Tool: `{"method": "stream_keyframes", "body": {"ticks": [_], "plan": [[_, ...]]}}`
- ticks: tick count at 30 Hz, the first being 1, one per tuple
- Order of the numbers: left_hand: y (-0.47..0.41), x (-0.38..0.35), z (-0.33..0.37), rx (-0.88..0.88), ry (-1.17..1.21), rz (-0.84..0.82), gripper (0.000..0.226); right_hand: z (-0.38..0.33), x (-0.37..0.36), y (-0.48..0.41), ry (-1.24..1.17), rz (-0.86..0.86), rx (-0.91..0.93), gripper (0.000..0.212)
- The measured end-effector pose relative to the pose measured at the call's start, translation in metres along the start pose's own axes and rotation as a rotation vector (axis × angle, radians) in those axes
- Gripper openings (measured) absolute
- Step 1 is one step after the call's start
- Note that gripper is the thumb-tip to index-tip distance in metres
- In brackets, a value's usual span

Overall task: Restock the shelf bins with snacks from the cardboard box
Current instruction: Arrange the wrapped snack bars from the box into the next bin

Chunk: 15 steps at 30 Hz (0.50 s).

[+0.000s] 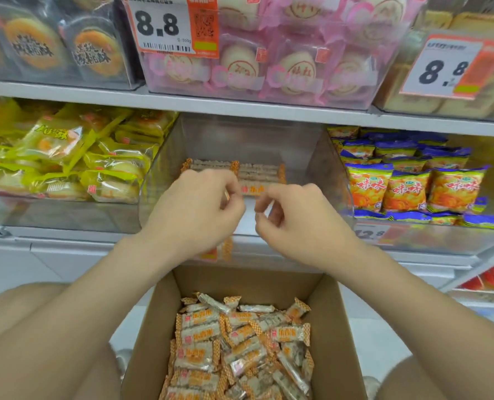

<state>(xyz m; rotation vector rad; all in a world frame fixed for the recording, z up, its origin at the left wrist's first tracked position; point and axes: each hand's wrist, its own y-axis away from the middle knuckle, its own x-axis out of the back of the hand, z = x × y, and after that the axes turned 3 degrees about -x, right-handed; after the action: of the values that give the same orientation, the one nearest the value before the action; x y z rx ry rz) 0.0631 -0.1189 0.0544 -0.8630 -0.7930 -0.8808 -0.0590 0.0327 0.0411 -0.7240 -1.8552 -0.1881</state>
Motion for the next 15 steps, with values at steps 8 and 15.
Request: {"method": "stream_keyframes", "body": {"ticks": [8, 15], "plan": [[0.073, -0.065, 0.001, -0.054, -0.276, -0.936, 0.026, 0.015, -0.052, 0.097, 0.323, -0.606, 0.106, 0.021], [0.066, -0.164, -0.048, 0.090, -0.314, -0.922, 0.031, 0.078, -0.132, 0.100, 0.185, -0.692, -0.240, 0.031]]}}
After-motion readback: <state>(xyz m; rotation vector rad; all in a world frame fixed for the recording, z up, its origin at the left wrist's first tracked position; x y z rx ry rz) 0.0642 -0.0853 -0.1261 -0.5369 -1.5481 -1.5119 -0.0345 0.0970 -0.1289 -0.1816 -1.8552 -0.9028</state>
